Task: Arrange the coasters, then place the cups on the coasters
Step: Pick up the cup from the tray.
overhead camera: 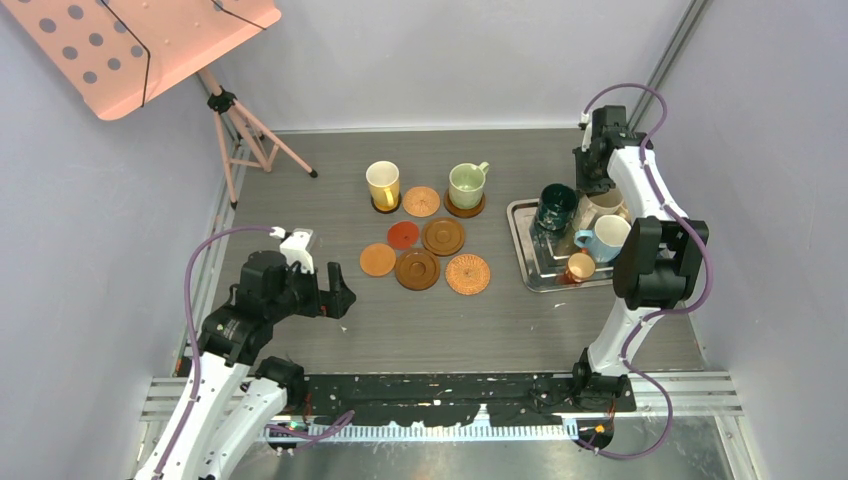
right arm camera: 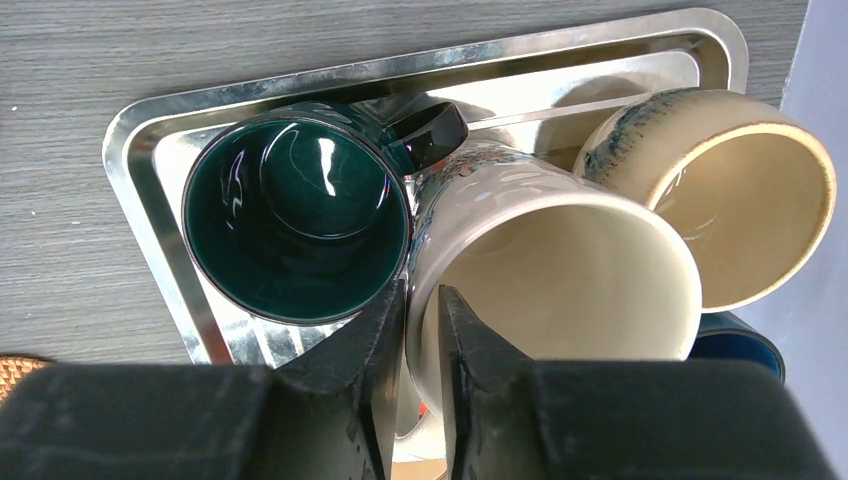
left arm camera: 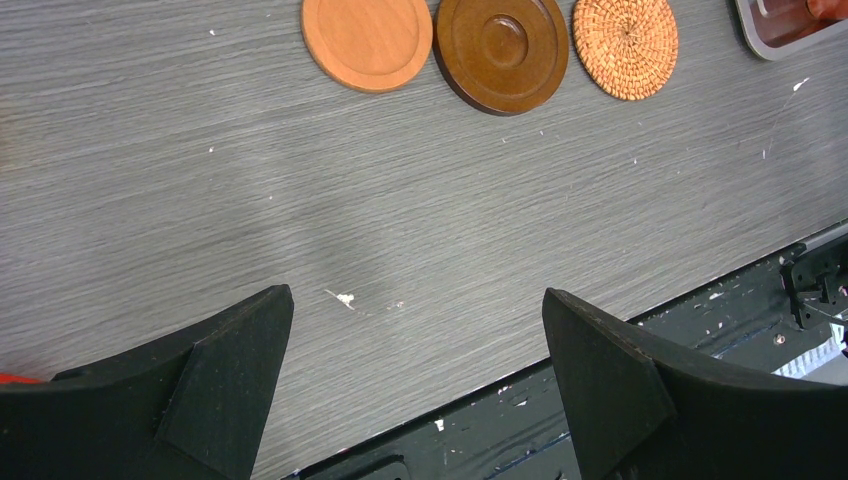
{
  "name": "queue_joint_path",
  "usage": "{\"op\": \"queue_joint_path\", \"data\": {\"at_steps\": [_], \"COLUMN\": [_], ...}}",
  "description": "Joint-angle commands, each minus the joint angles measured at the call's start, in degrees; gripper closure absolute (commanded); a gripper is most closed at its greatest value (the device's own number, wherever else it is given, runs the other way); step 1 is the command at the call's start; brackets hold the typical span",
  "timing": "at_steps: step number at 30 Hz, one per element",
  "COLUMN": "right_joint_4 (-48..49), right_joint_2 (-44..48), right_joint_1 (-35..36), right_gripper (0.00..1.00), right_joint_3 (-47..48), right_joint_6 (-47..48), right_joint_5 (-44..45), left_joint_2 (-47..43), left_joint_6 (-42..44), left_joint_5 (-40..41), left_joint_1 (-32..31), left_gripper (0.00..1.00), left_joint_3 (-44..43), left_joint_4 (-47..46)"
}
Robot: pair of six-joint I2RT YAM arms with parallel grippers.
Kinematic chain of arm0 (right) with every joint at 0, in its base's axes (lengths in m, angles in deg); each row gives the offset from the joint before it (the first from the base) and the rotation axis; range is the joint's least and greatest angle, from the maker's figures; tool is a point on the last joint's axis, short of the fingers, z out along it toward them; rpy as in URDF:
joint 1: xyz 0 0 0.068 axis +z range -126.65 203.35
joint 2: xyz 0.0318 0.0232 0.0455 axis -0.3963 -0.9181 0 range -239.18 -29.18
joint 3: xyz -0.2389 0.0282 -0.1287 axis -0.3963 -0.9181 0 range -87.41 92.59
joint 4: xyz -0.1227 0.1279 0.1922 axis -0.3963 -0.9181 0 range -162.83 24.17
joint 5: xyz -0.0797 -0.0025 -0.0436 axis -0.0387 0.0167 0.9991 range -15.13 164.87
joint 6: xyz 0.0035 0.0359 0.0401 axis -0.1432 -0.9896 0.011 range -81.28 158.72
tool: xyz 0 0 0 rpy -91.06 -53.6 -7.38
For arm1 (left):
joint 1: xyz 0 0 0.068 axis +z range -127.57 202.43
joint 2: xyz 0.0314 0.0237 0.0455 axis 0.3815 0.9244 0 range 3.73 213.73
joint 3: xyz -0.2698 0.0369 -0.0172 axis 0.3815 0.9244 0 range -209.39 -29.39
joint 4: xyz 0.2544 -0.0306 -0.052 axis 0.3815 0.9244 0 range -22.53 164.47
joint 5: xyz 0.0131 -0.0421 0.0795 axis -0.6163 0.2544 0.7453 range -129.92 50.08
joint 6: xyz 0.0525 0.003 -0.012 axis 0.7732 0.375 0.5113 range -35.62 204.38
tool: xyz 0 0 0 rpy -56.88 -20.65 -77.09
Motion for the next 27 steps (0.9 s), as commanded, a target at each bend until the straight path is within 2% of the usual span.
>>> {"op": "queue_joint_path", "data": {"at_steps": [1, 8, 20, 27], "right_joint_4": [0.4, -0.7, -5.0, -9.4], "right_joint_2": [0.2, 1.4, 1.4, 1.7], "right_joint_1": [-0.1, -0.1, 0.0, 1.0], "right_gripper": [0.78, 0.94, 0.95, 0.95], "right_joint_3": [1.5, 4.4, 10.2, 16.6], "right_joint_6": [1.3, 1.4, -0.2, -1.4], "right_joint_5": [-0.1, -0.3, 3.5, 8.5], "left_joint_2": [0.2, 0.2, -0.1, -0.4], "left_joint_6": [-0.3, -0.3, -0.3, -0.3], "left_joint_5": [0.6, 0.5, 0.5, 0.4], "left_joint_1": [-0.3, -0.3, -0.3, -0.3], "left_gripper": [0.01, 0.01, 0.01, 0.01], "left_joint_3": [-0.3, -0.3, -0.2, -0.2], "left_joint_4": [-1.9, -1.9, -2.0, -2.0]}}
